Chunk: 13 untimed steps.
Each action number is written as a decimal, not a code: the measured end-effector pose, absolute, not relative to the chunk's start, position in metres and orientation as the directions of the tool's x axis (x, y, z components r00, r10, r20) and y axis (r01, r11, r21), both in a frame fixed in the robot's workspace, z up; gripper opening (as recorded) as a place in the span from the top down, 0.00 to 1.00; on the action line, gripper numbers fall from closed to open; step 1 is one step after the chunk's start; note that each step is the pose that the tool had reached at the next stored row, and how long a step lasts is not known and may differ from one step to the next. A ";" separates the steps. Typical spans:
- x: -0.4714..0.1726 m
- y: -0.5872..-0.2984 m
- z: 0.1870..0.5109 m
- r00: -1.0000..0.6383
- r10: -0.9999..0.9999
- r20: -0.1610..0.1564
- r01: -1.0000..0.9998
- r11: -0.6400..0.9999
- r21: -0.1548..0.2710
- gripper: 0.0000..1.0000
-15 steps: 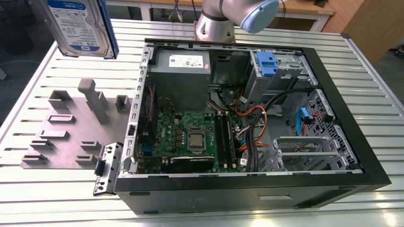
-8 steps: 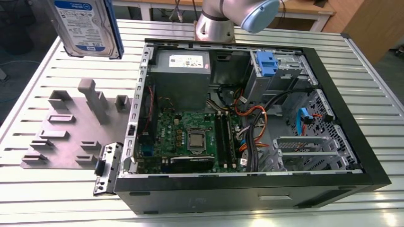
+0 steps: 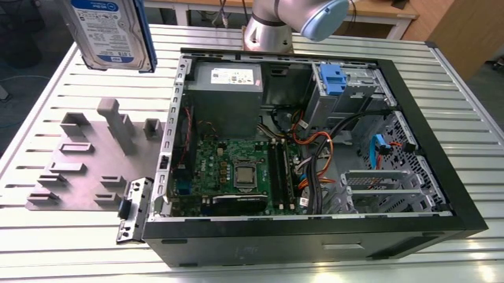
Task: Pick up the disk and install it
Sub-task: 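Pick up the disk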
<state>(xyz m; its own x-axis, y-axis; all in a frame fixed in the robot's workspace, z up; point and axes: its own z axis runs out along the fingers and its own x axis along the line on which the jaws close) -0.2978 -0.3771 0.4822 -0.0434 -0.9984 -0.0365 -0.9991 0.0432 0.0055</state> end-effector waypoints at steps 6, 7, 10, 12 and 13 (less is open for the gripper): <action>-0.298 -0.377 0.483 -0.043 -0.998 -0.036 -0.999 0.043 0.006 0.65; -0.297 -0.377 0.483 -0.043 -0.998 -0.036 -0.999 0.043 0.006 0.65; -0.295 -0.377 0.483 -0.043 -0.998 -0.036 -0.999 0.043 0.006 0.65; -0.292 -0.377 0.482 -0.043 -0.998 -0.036 -0.999 0.043 0.006 0.65; -0.290 -0.377 0.482 -0.043 -0.998 -0.037 -0.999 0.043 0.006 0.65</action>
<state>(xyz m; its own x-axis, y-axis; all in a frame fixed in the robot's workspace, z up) -0.2902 -0.3771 0.4824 -0.0434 -0.9984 -0.0365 -0.9991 0.0432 0.0055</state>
